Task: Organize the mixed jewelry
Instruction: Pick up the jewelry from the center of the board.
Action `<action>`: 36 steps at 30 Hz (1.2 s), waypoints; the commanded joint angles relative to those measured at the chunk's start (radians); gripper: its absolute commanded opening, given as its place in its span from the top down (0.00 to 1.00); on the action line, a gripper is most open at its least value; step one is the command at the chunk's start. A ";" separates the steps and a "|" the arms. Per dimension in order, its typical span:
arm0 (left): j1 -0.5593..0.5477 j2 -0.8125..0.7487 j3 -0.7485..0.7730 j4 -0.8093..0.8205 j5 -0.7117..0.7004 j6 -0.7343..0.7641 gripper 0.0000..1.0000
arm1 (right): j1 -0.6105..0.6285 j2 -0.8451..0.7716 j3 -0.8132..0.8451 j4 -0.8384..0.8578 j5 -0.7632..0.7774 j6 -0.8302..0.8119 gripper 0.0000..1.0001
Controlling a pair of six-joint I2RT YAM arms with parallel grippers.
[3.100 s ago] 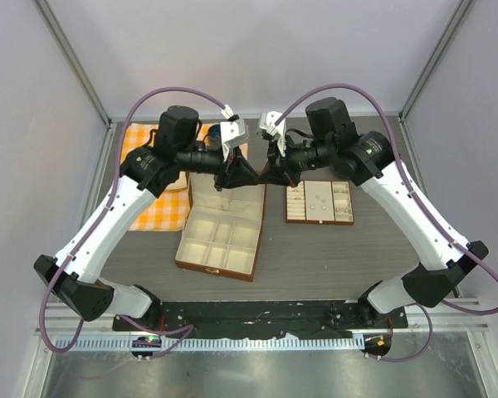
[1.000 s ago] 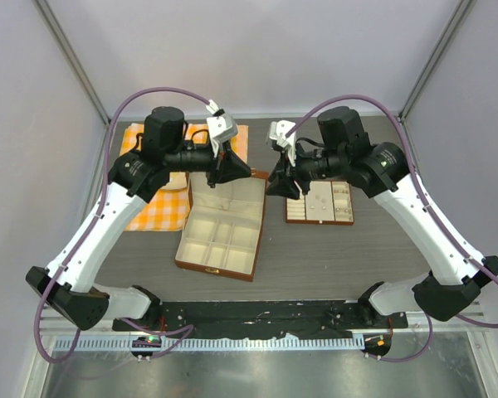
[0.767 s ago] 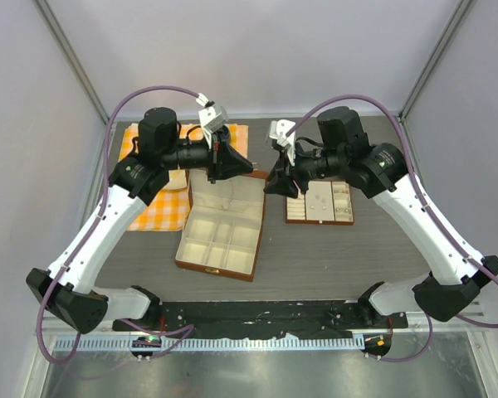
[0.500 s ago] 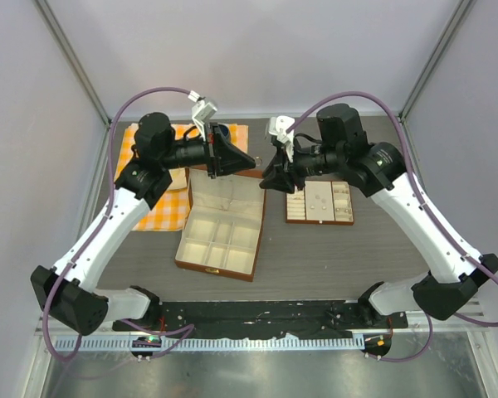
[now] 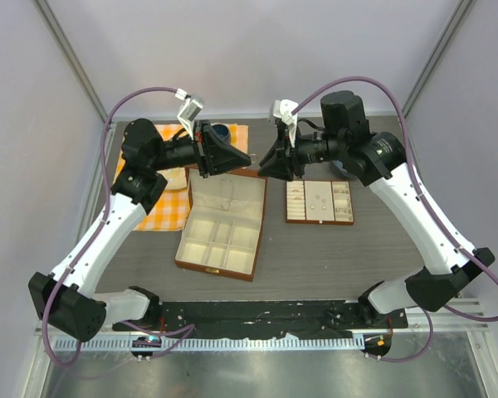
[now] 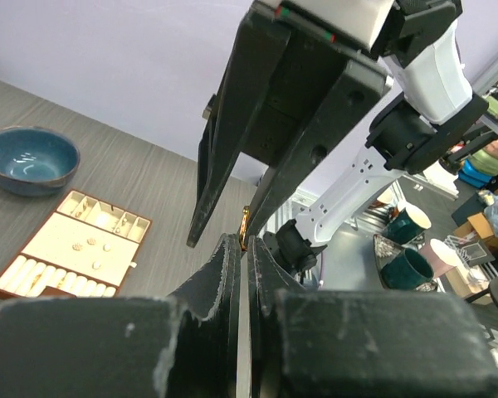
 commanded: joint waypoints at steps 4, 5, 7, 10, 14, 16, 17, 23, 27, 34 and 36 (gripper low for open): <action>0.002 -0.032 -0.002 -0.049 0.014 0.093 1.00 | -0.014 0.015 0.085 0.057 -0.075 0.044 0.67; 0.002 -0.032 -0.002 -0.052 0.013 0.096 1.00 | -0.014 0.017 0.091 0.058 -0.081 0.047 0.67; 0.002 -0.029 0.002 -0.057 0.006 0.103 1.00 | -0.014 0.021 0.096 0.060 -0.098 0.055 0.67; 0.002 -0.026 0.004 -0.063 0.003 0.109 1.00 | -0.016 0.020 0.094 0.064 -0.104 0.060 0.67; 0.001 -0.022 0.004 -0.063 0.002 0.111 1.00 | -0.014 0.020 0.091 0.073 -0.121 0.073 0.69; 0.002 -0.022 0.006 -0.063 0.000 0.111 1.00 | -0.016 0.021 0.091 0.076 -0.127 0.079 0.70; 0.001 -0.022 0.006 -0.063 0.002 0.111 1.00 | -0.014 0.023 0.091 0.080 -0.127 0.081 0.72; 0.001 -0.022 0.006 -0.063 0.002 0.109 1.00 | -0.014 0.033 0.097 0.092 -0.136 0.098 0.79; 0.001 -0.023 0.004 -0.063 0.002 0.109 1.00 | -0.014 0.038 0.099 0.095 -0.141 0.106 0.86; 0.001 -0.020 0.007 -0.065 0.008 0.105 1.00 | -0.014 0.043 0.105 0.103 -0.145 0.116 0.95; -0.001 -0.019 0.007 -0.065 0.008 0.105 1.00 | -0.014 0.046 0.108 0.103 -0.152 0.119 0.98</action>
